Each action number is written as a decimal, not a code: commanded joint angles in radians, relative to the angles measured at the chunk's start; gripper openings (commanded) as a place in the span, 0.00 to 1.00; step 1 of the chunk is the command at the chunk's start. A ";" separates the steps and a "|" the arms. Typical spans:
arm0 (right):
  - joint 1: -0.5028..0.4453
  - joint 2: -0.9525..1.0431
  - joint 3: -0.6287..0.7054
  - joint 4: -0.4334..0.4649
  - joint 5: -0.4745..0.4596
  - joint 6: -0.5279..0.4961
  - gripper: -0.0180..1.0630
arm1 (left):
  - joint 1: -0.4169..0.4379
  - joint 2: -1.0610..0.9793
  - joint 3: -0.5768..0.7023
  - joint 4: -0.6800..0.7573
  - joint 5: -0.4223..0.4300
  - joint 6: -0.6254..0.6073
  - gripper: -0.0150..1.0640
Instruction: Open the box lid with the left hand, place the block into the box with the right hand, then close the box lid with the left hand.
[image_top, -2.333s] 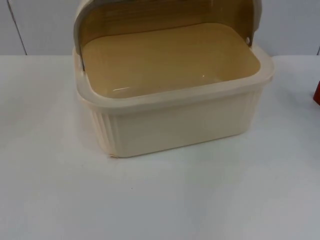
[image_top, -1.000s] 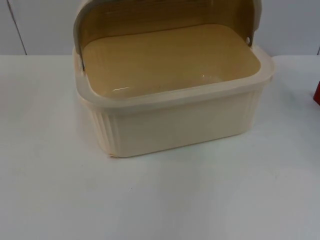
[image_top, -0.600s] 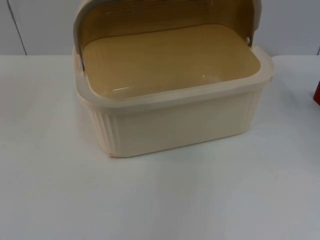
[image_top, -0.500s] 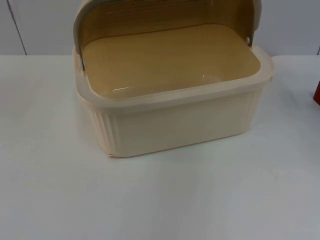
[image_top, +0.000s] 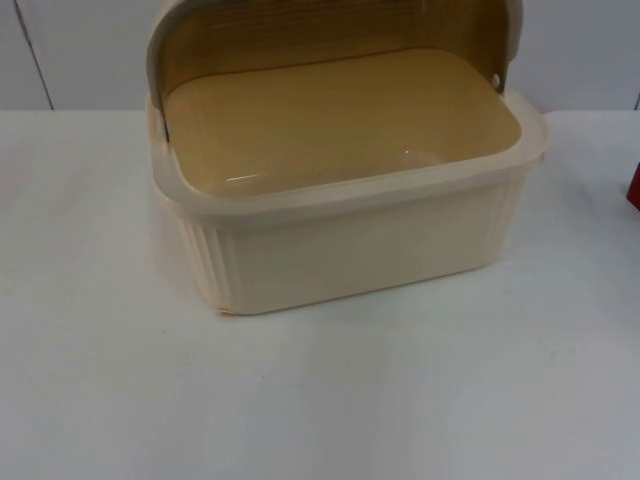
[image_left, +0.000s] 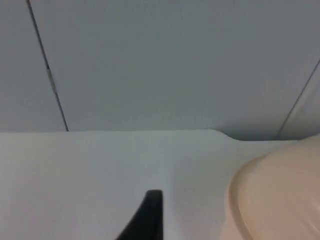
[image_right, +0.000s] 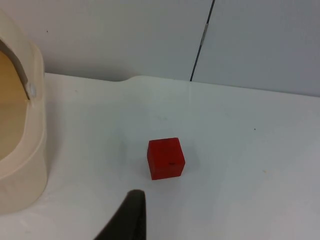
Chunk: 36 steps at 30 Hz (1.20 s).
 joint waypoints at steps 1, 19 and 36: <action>-0.002 -0.001 -0.010 -0.003 -0.004 0.007 0.99 | -0.001 -0.003 -0.005 0.004 0.036 -0.013 0.97; -0.004 0.119 -0.010 -0.005 -0.091 0.031 0.99 | -0.001 -0.271 -0.005 0.021 0.210 -0.005 0.97; -0.062 0.600 -0.502 0.185 0.025 -0.147 0.99 | -0.001 -0.280 -0.005 0.051 0.232 -0.005 0.97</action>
